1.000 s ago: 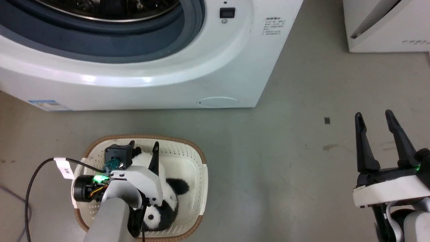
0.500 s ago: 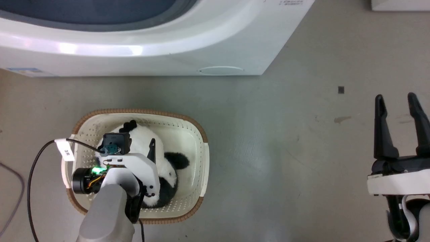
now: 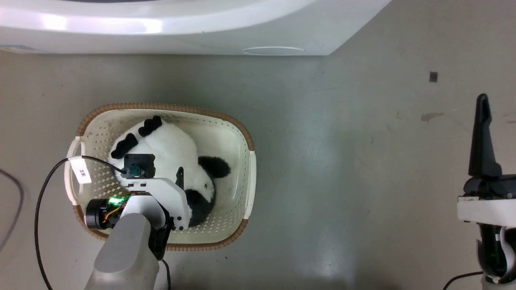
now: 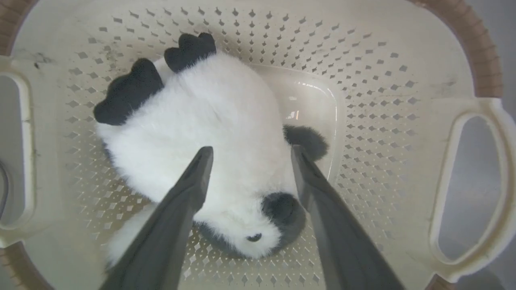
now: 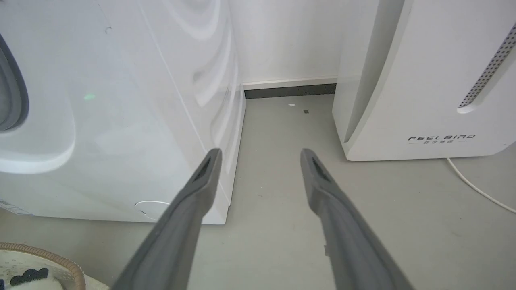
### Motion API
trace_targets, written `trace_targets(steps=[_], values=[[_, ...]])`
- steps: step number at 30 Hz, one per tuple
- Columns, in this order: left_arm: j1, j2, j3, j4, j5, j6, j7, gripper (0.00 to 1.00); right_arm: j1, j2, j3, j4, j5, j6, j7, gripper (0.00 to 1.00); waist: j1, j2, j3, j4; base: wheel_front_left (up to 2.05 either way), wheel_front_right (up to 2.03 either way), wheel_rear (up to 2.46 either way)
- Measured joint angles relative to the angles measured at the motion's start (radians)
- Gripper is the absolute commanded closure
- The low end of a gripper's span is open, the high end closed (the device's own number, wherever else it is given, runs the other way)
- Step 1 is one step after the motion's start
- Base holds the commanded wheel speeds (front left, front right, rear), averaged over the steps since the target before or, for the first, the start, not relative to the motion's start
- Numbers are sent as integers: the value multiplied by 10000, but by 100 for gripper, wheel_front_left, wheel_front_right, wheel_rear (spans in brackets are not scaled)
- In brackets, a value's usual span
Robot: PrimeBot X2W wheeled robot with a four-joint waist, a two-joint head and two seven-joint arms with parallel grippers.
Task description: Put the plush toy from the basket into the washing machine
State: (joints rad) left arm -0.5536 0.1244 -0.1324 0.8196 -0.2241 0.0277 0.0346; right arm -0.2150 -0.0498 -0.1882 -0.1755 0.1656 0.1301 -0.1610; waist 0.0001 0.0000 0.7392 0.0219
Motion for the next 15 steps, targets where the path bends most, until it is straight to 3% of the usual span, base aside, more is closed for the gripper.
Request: trace_targets(steps=[15], values=[[-1130,-19,-362,1505,-562,-40,-15,0,-417,0,-355,-330,309,0,-313,0,0,0,1434,171,0,0,0]])
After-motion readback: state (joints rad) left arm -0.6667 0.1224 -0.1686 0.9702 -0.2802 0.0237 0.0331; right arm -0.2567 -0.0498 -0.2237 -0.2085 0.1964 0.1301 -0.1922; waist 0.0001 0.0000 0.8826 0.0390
